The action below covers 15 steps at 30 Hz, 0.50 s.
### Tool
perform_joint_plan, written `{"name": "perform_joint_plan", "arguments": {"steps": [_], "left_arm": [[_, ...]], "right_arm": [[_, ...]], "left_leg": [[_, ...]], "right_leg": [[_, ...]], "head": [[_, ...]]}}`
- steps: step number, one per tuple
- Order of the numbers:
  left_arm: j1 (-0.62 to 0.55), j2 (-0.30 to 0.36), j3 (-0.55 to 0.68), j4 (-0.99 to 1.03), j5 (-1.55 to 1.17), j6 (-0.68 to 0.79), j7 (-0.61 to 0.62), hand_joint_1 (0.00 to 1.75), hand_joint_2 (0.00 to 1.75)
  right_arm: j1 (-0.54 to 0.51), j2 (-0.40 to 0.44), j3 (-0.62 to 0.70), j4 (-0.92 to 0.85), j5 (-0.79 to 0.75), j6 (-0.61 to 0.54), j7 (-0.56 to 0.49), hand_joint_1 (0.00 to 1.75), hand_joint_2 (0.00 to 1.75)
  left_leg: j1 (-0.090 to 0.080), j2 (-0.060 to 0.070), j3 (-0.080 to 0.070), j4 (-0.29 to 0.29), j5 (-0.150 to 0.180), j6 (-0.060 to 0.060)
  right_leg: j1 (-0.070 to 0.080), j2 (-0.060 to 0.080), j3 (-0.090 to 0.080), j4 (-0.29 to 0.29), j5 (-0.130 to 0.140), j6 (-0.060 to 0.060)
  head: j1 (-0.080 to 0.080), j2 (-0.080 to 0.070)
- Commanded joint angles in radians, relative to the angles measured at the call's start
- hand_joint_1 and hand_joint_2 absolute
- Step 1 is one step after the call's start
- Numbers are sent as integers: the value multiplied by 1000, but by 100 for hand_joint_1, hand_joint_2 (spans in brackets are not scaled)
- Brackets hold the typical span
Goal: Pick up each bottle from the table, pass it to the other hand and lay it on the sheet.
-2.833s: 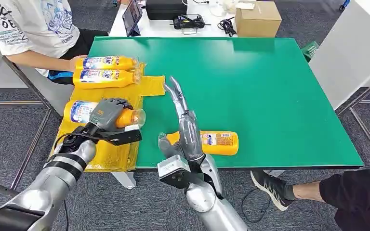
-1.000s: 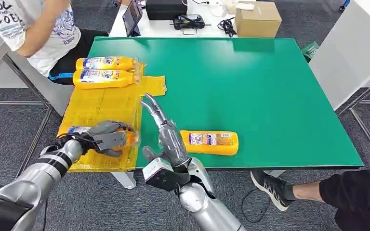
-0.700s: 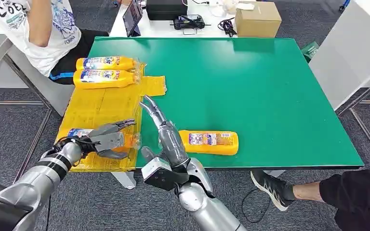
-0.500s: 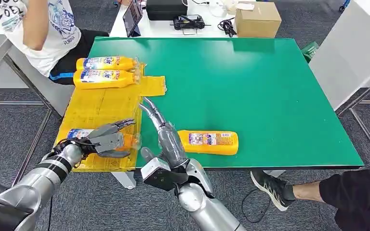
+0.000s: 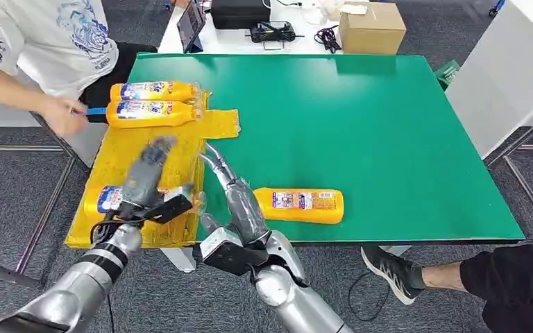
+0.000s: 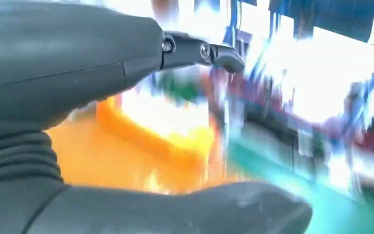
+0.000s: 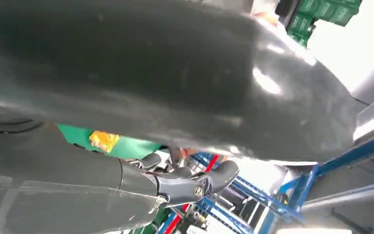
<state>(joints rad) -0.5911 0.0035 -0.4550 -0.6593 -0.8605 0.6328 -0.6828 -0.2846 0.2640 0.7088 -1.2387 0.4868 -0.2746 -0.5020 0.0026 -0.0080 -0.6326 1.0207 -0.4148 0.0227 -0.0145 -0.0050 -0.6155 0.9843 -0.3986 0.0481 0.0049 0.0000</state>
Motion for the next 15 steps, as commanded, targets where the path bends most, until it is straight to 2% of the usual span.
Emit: {"name": "perform_joint_plan", "arguments": {"steps": [1, 4, 7, 9, 10, 11, 15], "left_arm": [[110, -190, 477, -375, -179, 65, -15, 0, 0], [108, -201, 448, -371, 105, 65, -15, 0, 0], [108, -201, 448, -371, 105, 65, -15, 0, 0], [105, -177, 385, -356, 377, 43, -15, 0, 0], [109, -181, 393, -363, 437, 0, -15, 0, 0], [115, -180, 411, -359, 511, -74, -11, 0, 175], [130, -176, 419, -369, 531, -98, -7, 0, 175]], "right_arm": [[-29, -11, 43, 97, -3, -33, 4, 0, 0], [-11, -23, 33, 81, 3, -72, 6, 0, 0], [-11, -23, 33, 81, 3, -72, 6, 0, 0], [0, -46, 15, 53, 33, -113, 28, 0, 0], [1, -57, 5, 46, 46, -129, 38, 0, 0], [0, -81, -14, 27, 79, -151, 68, 0, 0], [0, -105, -43, 4, 88, -138, 74, 0, 0]], "left_leg": [[1, -2, 3, 0, -2, -1], [1, 2, 5, 0, -2, -1], [1, 3, 5, -1, -2, -1], [1, 2, 2, -1, -1, -1], [2, 2, 8, -1, -3, -2], [1, -1, 3, -1, -1, -1], [1, 2, 3, -1, -1, -1]], "right_leg": [[1, -2, 4, -1, -2, -1], [1, 1, 4, -1, -2, -1], [1, 1, 4, -1, -1, -2], [1, 0, 1, -1, -1, -1], [2, 0, 8, -2, -3, -2], [1, -2, 3, -1, -1, -1], [1, 1, 3, -1, -1, -1]], "head": [[0, 0], [0, 0], [0, 0], [0, 0], [0, 0], [0, 0], [0, 0]]}}
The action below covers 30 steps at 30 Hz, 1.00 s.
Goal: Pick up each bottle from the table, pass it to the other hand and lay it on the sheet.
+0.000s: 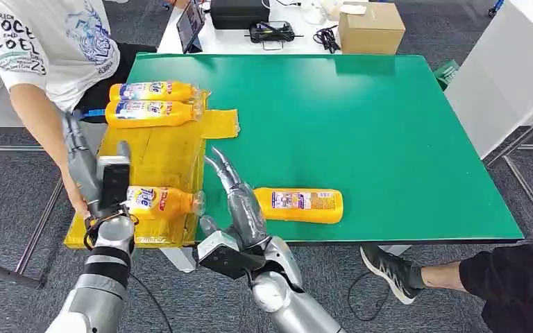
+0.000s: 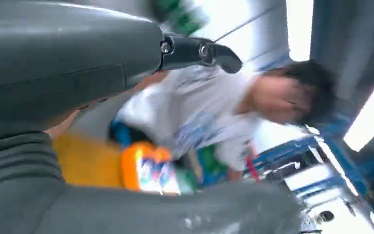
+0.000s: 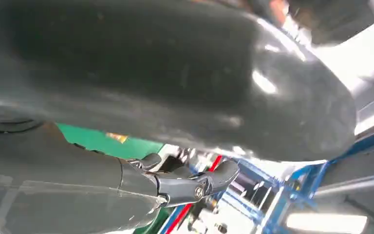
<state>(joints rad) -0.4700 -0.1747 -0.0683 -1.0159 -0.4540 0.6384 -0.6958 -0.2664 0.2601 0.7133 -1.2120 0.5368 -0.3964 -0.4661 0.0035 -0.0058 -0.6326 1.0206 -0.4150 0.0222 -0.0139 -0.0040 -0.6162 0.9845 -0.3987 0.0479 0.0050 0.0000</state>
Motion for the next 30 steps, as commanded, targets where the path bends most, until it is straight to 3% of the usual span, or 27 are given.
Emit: {"name": "perform_joint_plan", "arguments": {"steps": [1, 12, 13, 16, 21, 24, 25, 30], "left_arm": [[9, 2, 32, -13, 125, -103, 6, 0, 175], [10, 0, 42, -2, 143, -119, 21, 0, 175], [24, -1, 55, -3, 185, -165, 54, 0, 175], [88, 8, 86, -8, 230, -218, 83, 0, 175], [159, 23, 87, -46, 174, -255, 84, 0, 175], [178, 14, 79, -68, 151, -295, 98, 0, 175], [177, 23, 31, -40, 40, -251, 97, 0, 175], [161, 6, 13, 30, 25, -236, 82, 0, 175]], "right_arm": [[-18, -101, -48, -22, 38, -16, 38, 0, 0], [-15, -100, -63, -22, 75, -44, 64, 0, 0], [-13, -118, -89, -33, 100, -56, 97, 0, 175], [-12, -195, -208, -69, 189, -75, 184, 0, 175], [-67, -250, -326, 44, 304, 69, 291, 0, 175], [-135, -256, -323, 189, 336, 185, 354, 0, 175], [-195, -258, -290, 309, 327, 318, 415, 0, 175], [-255, -243, -272, 455, 313, 288, 400, 0, 175]], "left_leg": [[1, -1, 6, -1, -2, 0], [0, -1, 2, 0, -1, 0], [0, -1, 5, 0, -2, -1], [0, -1, 7, -2, -2, 0], [-1, -1, 3, -1, -1, 0], [-2, 0, 2, -1, -1, 0], [-1, 2, 9, -1, -4, -1], [-2, 0, 3, -1, 0, 0]], "right_leg": [[1, -1, 7, -2, -2, -1], [0, 0, 3, -1, -1, -1], [1, 0, 5, -1, -2, -1], [0, 0, 7, -3, -1, -1], [-1, 0, 4, -2, 0, 0], [-2, 1, 3, -2, 0, 0], [-1, 3, 10, -2, -2, -2], [-2, 0, 3, -2, 0, 0]], "head": [[0, 0], [0, 0], [0, 0], [0, 0], [0, 0], [0, 0], [0, 0], [0, 0]]}}
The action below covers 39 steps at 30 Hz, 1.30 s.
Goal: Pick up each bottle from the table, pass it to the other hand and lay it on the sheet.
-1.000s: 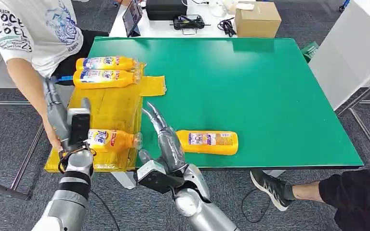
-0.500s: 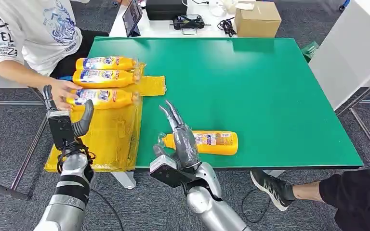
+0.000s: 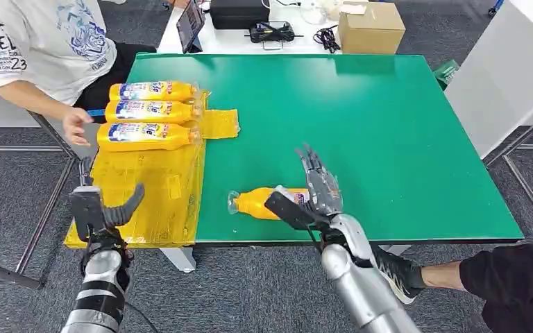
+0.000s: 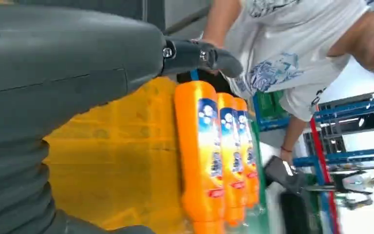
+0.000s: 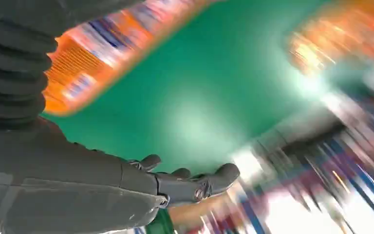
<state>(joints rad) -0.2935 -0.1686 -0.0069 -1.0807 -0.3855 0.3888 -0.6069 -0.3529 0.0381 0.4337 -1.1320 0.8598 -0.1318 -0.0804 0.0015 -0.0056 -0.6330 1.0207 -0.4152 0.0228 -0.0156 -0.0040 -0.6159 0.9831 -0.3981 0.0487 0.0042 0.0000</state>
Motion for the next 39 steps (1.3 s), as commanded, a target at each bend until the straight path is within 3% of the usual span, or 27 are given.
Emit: {"name": "perform_joint_plan", "arguments": {"steps": [1, 6, 7, 23, 35, 39], "left_arm": [[-18, 1, -49, 103, -41, 8, -7, 0, 175], [-28, 1, -56, 116, -42, -14, -10, 0, 175], [-29, 2, -60, 117, -42, -21, -9, 0, 175], [-50, -9, -80, 129, -47, -24, -17, 0, 175], [-75, -13, -75, 186, 20, -81, 8, 0, 175], [-79, -15, -76, 193, 25, -82, 7, 0, 175]], "right_arm": [[-168, -27, 13, 373, -9, 28, 15, 0, 175], [-156, -45, 35, 351, -14, 59, 40, 0, 175], [-157, -44, 42, 359, -15, 66, 40, 0, 175], [-189, -58, 96, 395, -48, 125, 14, 0, 175], [-412, -188, 323, 476, -81, 384, 15, 0, 175], [-438, -197, 358, 483, -91, 416, 16, 0, 175]], "left_leg": [[0, -1, 5, -1, -1, -1], [1, -1, 11, -1, -4, -1], [1, -1, 5, -1, -1, -1], [1, -1, 4, -1, 0, -1], [0, -1, 5, 0, -1, -1], [0, -1, 3, 0, 0, 0]], "right_leg": [[0, -1, 5, -1, -1, -2], [2, 0, 11, -1, -4, -3], [1, 0, 5, -1, -2, -1], [1, -1, 4, 0, -1, -1], [0, 0, 5, 1, -2, -2], [0, 0, 2, 0, 0, -1]], "head": [[1, 0], [0, 0], [0, 0], [0, 0], [0, 0], [0, 0]]}}
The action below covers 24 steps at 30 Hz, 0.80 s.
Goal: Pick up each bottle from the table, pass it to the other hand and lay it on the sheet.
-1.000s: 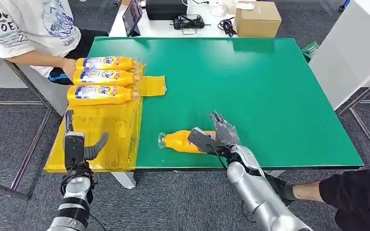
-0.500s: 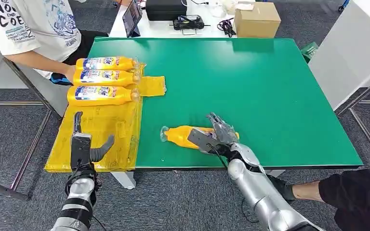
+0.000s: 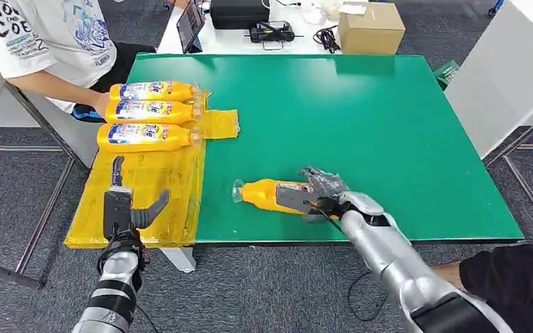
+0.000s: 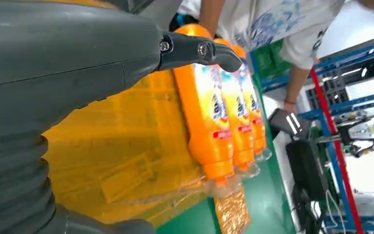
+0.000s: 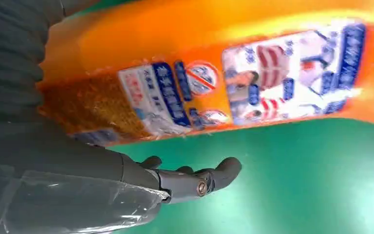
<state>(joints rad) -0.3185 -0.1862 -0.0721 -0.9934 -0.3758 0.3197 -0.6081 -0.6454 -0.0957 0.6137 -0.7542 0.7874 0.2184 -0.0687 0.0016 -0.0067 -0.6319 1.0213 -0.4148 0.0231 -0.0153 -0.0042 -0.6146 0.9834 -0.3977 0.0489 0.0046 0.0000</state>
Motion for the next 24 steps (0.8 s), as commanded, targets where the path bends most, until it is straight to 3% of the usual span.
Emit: {"name": "perform_joint_plan", "arguments": {"steps": [1, 7, 24], "left_arm": [[-54, 3, -11, 106, 15, -13, 8, 0, 175], [-55, 2, -12, 105, 16, -14, 9, 0, 175], [-85, -16, -41, 152, 65, -19, -7, 0, 175]], "right_arm": [[-145, -63, 178, 105, -18, 66, 5, 0, 175], [-143, -61, 187, 107, -19, 64, 6, 0, 175], [-187, -27, 392, 212, -134, 126, 1, 0, 175]], "left_leg": [[0, 1, 7, 0, -3, -2], [0, 0, 5, 0, -2, -1], [0, 0, 3, 0, -1, -1]], "right_leg": [[1, 1, 6, 1, -3, -3], [1, 0, 5, 0, -2, -2], [0, 0, 3, 0, -1, -2]], "head": [[0, 0], [0, 0], [0, 0]]}}
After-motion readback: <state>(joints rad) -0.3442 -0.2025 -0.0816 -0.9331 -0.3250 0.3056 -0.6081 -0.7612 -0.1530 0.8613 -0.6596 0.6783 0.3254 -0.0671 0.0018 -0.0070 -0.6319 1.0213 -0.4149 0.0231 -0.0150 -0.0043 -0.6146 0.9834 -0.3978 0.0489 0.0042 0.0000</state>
